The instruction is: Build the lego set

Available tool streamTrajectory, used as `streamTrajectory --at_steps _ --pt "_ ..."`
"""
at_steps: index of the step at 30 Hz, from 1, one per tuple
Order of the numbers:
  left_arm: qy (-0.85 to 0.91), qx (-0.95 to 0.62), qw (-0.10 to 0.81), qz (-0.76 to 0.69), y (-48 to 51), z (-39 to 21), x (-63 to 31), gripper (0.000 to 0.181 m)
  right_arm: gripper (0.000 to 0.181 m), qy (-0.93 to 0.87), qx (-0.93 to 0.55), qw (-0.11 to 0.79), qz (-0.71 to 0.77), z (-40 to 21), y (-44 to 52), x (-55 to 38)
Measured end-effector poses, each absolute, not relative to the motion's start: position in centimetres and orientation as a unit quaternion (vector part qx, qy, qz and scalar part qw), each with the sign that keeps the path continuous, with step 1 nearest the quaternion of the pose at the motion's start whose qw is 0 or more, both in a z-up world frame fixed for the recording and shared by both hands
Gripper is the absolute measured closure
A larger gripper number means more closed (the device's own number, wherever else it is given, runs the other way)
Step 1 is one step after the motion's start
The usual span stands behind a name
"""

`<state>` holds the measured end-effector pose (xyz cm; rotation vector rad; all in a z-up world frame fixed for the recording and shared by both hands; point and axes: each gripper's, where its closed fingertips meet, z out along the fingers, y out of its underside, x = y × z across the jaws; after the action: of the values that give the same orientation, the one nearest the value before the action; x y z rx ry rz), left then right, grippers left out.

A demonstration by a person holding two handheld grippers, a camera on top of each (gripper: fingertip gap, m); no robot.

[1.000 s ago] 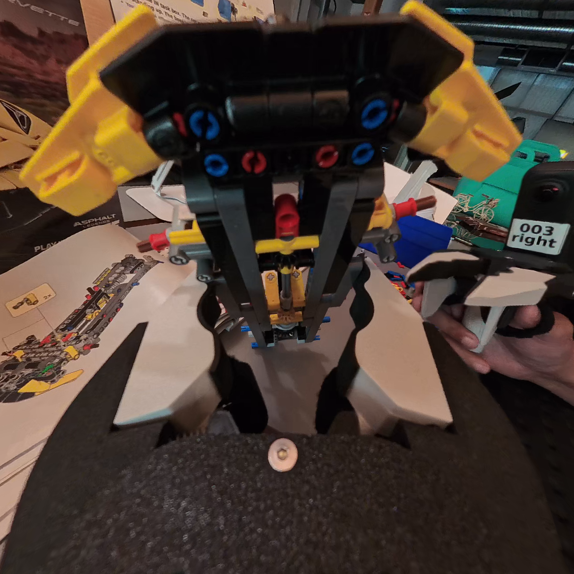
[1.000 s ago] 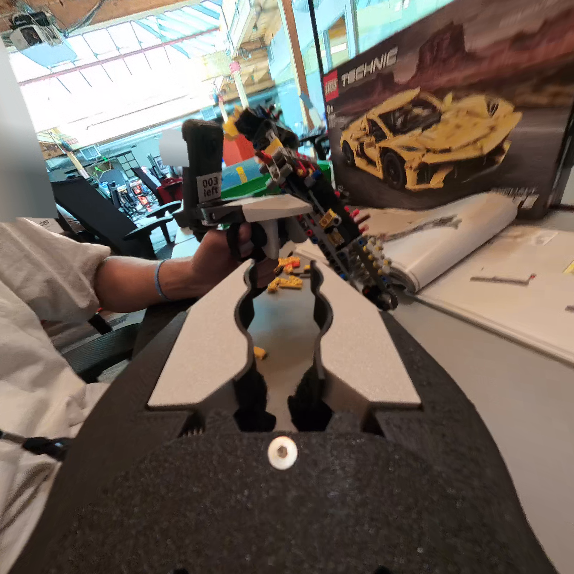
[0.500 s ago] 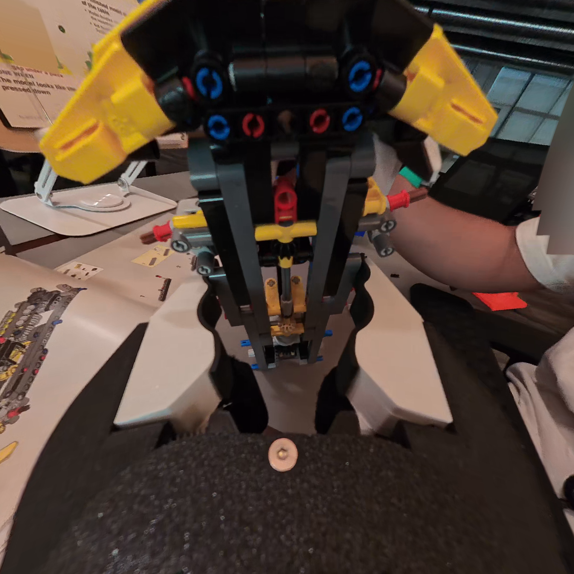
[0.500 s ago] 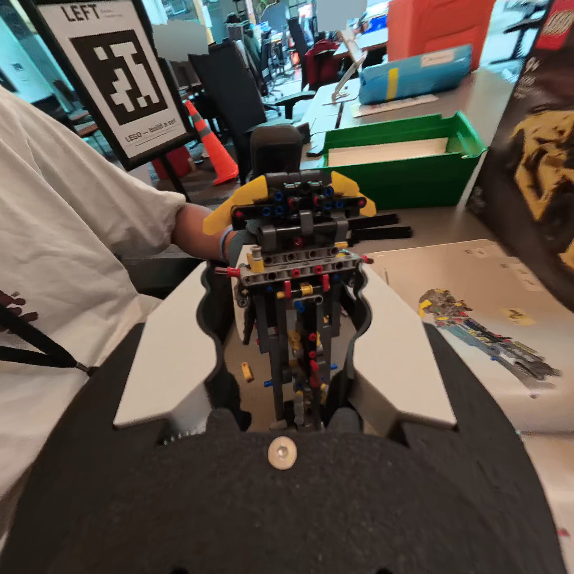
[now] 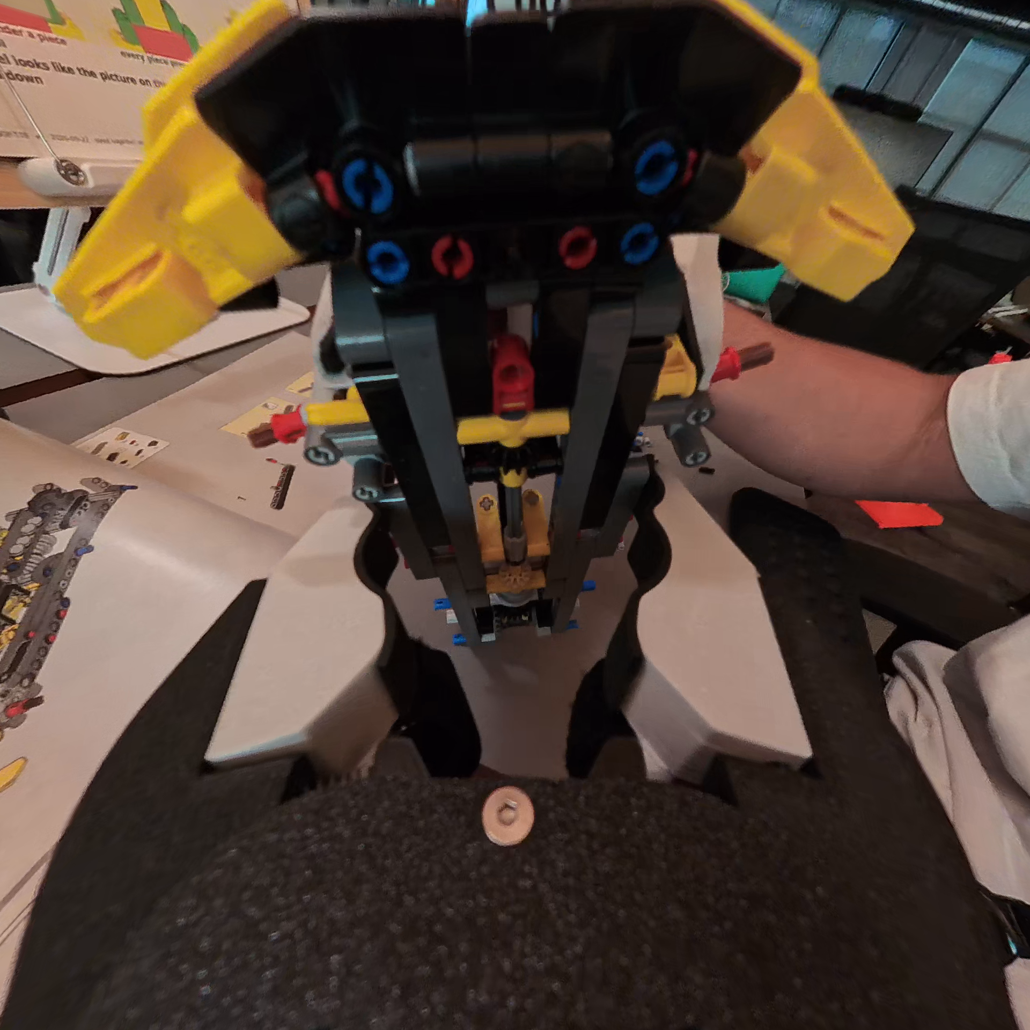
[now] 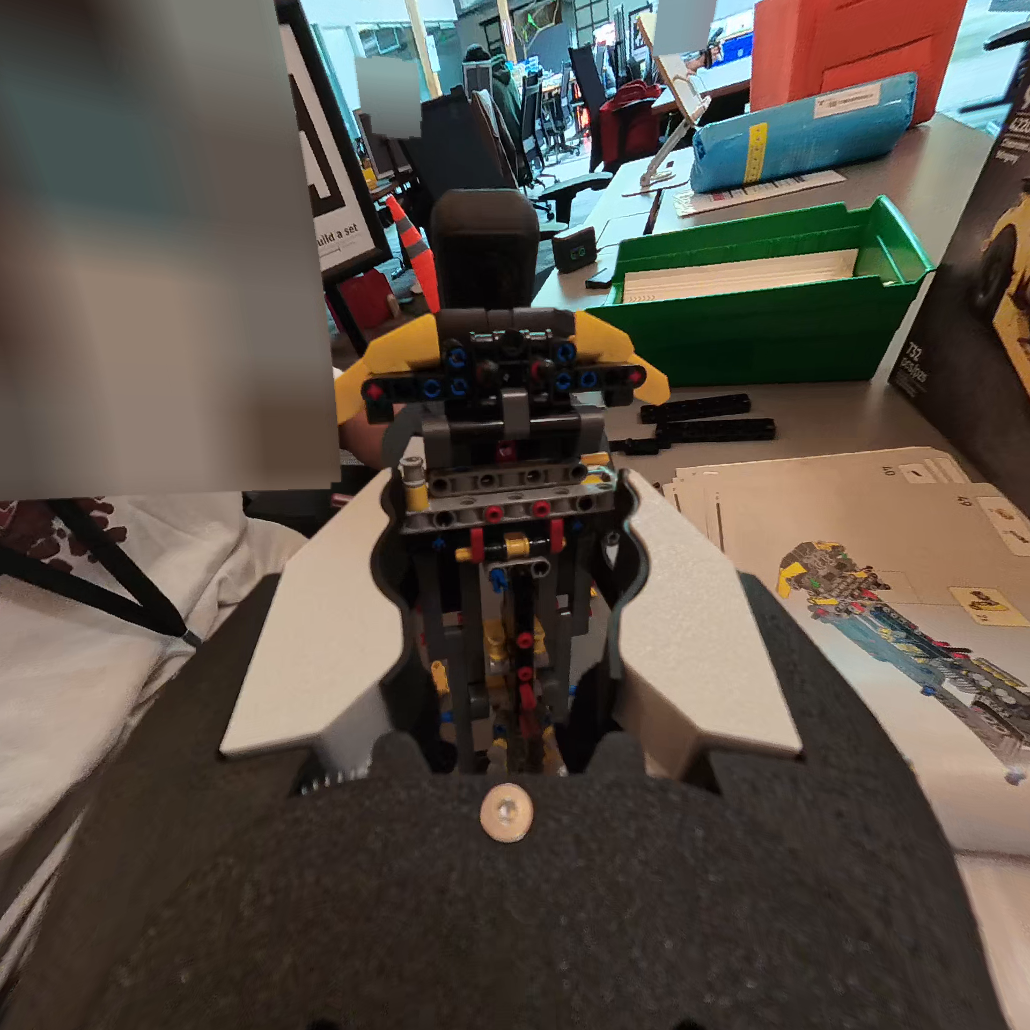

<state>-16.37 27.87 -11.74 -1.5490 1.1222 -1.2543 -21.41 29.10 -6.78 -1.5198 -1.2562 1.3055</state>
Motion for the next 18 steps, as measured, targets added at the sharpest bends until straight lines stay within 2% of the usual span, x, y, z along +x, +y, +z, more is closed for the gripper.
streamTrajectory --at_steps 18 --pt "0.471 -0.63 0.447 -0.425 27.8 -11.2 -17.5 0.097 0.115 -0.525 -0.558 0.405 0.5 -5.9 27.4 -23.2"
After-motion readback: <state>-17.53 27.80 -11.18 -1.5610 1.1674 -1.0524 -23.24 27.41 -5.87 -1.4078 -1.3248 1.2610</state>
